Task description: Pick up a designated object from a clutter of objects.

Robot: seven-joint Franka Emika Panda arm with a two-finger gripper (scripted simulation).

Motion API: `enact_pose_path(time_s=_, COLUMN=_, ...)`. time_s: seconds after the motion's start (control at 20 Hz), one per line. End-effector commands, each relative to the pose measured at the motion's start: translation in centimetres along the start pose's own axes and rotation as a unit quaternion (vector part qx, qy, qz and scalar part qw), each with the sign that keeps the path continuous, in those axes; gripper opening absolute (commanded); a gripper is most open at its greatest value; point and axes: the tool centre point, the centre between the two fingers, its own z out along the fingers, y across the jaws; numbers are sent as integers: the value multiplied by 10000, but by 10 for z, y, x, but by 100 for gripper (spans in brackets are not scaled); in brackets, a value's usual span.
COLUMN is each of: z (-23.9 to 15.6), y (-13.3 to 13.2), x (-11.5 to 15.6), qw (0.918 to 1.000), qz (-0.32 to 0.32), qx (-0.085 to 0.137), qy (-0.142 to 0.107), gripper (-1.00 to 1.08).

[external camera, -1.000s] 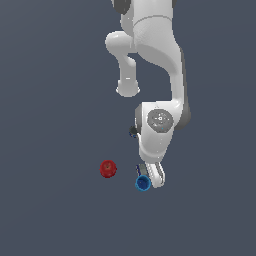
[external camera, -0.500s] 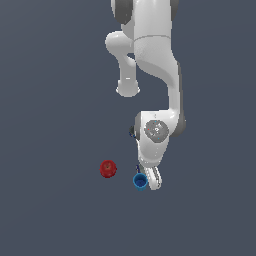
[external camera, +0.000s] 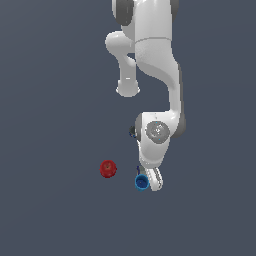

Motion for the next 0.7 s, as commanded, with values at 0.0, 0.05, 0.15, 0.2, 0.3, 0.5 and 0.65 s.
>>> enact_pose_path(time_s=0.0, z=13, y=10, x=9, qw=9999, qz=67, qx=-127, qy=18, gripper=-100)
enact_pose_path(time_s=0.05, z=13, y=10, x=9, qw=9999, qz=67, qx=-127, qy=18, gripper=-100)
enact_pose_path(time_s=0.15, z=13, y=10, x=9, qw=9999, qz=67, qx=-127, qy=18, gripper=-100)
enact_pose_path(time_s=0.2, z=0, y=-1, x=-1, qw=10000, qz=-2, qx=5, qy=-12, gripper=-100)
enact_pose_path(time_s=0.3, z=-1, y=0, x=-1, qw=10000, qz=-2, qx=5, qy=-12, gripper=-100)
enact_pose_path(time_s=0.5, z=-7, y=3, x=1, qw=10000, qz=0, qx=3, qy=-13, gripper=-100)
enact_pose_path(time_s=0.65, z=-16, y=8, x=4, qw=10000, qz=2, qx=0, qy=-15, gripper=-100)
